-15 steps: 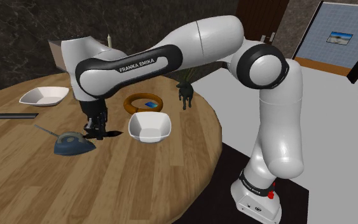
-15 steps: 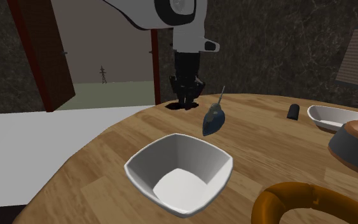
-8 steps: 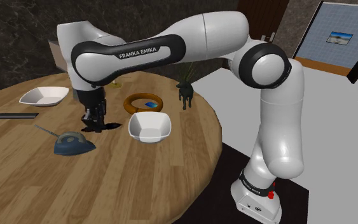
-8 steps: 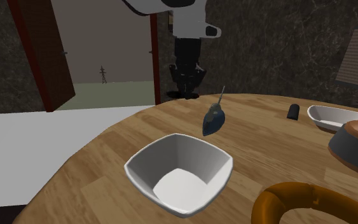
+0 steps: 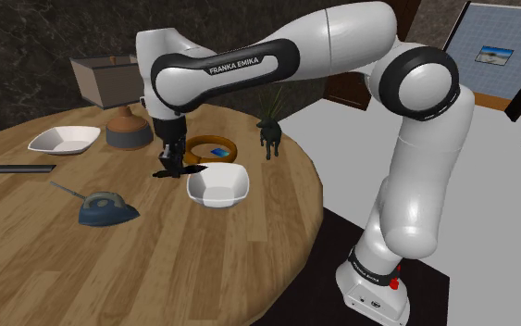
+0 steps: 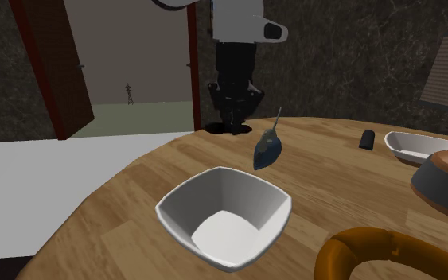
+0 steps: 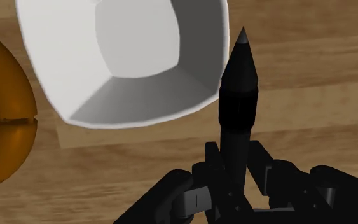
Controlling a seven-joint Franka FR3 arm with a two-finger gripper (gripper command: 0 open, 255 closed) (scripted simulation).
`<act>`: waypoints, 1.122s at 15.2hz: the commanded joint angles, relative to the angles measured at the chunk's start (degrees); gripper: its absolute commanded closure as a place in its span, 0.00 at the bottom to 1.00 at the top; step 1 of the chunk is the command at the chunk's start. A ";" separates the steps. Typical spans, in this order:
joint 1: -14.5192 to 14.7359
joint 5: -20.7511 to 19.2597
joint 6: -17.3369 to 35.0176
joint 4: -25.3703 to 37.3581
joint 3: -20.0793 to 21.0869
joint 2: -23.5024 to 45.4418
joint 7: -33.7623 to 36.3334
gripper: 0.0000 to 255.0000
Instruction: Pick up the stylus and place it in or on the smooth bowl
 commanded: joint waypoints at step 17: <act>-6.70 1.80 8.79 -19.22 -5.42 -10.62 -12.61 1.00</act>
